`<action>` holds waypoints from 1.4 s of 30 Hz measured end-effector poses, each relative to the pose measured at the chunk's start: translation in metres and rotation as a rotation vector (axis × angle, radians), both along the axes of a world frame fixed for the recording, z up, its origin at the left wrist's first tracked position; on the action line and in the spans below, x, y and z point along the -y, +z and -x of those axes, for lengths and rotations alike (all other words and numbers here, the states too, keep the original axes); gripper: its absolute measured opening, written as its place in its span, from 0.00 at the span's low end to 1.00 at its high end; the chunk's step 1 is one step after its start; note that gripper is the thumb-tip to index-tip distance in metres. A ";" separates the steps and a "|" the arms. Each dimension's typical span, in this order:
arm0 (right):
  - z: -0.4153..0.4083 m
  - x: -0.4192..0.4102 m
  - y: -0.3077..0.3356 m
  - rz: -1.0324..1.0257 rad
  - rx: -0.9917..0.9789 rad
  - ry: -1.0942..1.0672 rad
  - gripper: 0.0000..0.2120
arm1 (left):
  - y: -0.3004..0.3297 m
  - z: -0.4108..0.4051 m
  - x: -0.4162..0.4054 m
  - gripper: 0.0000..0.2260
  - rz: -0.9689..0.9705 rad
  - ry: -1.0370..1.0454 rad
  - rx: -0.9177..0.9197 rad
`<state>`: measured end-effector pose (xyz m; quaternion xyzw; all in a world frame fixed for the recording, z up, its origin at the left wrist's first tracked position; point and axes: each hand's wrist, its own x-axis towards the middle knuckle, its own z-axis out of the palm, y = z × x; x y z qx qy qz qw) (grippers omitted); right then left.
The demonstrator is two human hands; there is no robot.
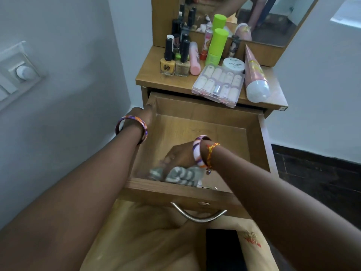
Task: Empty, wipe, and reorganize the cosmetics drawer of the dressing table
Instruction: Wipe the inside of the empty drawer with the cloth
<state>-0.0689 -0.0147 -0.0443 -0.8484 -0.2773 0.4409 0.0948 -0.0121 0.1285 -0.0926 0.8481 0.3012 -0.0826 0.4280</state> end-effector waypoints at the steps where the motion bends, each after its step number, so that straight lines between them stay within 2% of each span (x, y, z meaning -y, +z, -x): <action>1: -0.026 0.021 -0.040 0.049 -0.068 0.011 0.17 | -0.002 -0.001 -0.001 0.32 -0.019 -0.015 0.017; 3: -0.089 0.099 -0.134 0.081 0.116 -0.043 0.18 | -0.003 0.001 0.001 0.31 -0.037 -0.027 0.008; 5: -0.109 0.140 -0.151 0.090 0.209 -0.461 0.23 | -0.003 0.001 0.003 0.31 -0.057 -0.032 0.014; 6: -0.095 0.143 -0.131 0.120 0.279 -0.507 0.24 | -0.002 0.002 0.004 0.31 -0.063 -0.046 0.008; 7: -0.076 0.132 -0.089 0.185 0.316 -0.456 0.21 | -0.005 0.000 0.004 0.32 -0.074 -0.049 0.006; 9: -0.047 0.111 -0.027 0.203 0.502 -0.589 0.14 | -0.006 -0.001 0.005 0.32 -0.072 -0.050 0.017; 11: -0.043 0.108 -0.023 0.357 0.605 -0.551 0.14 | -0.007 -0.001 0.005 0.31 -0.080 -0.057 0.011; 14: -0.040 0.109 -0.038 0.624 0.447 -0.274 0.18 | -0.006 0.001 0.004 0.32 -0.108 -0.074 -0.012; 20: -0.060 0.099 -0.012 0.627 0.456 -0.220 0.20 | -0.010 -0.001 0.003 0.32 -0.186 -0.109 0.014; 24: -0.058 0.083 -0.014 0.520 0.488 -0.263 0.19 | -0.011 -0.003 0.001 0.32 -0.190 -0.124 0.023; 29: -0.053 0.030 -0.025 0.168 0.406 -0.555 0.17 | -0.008 -0.002 0.005 0.30 -0.173 -0.125 0.034; 30: -0.056 0.018 -0.031 0.091 0.434 -0.604 0.16 | -0.006 -0.002 0.006 0.29 -0.165 -0.122 0.035; 32: -0.068 -0.004 -0.046 -0.106 0.642 -0.670 0.16 | -0.004 -0.001 0.008 0.29 -0.156 -0.116 0.039; 34: -0.072 -0.023 -0.059 -0.211 0.693 -0.630 0.16 | -0.002 -0.002 0.009 0.28 -0.152 -0.122 0.043; 39: -0.075 -0.042 -0.075 -0.402 0.652 -0.526 0.22 | 0.001 -0.003 0.009 0.27 -0.142 -0.140 0.035; 42: -0.090 -0.025 -0.064 -0.472 0.527 -0.329 0.14 | 0.001 -0.003 0.009 0.27 -0.149 -0.135 0.023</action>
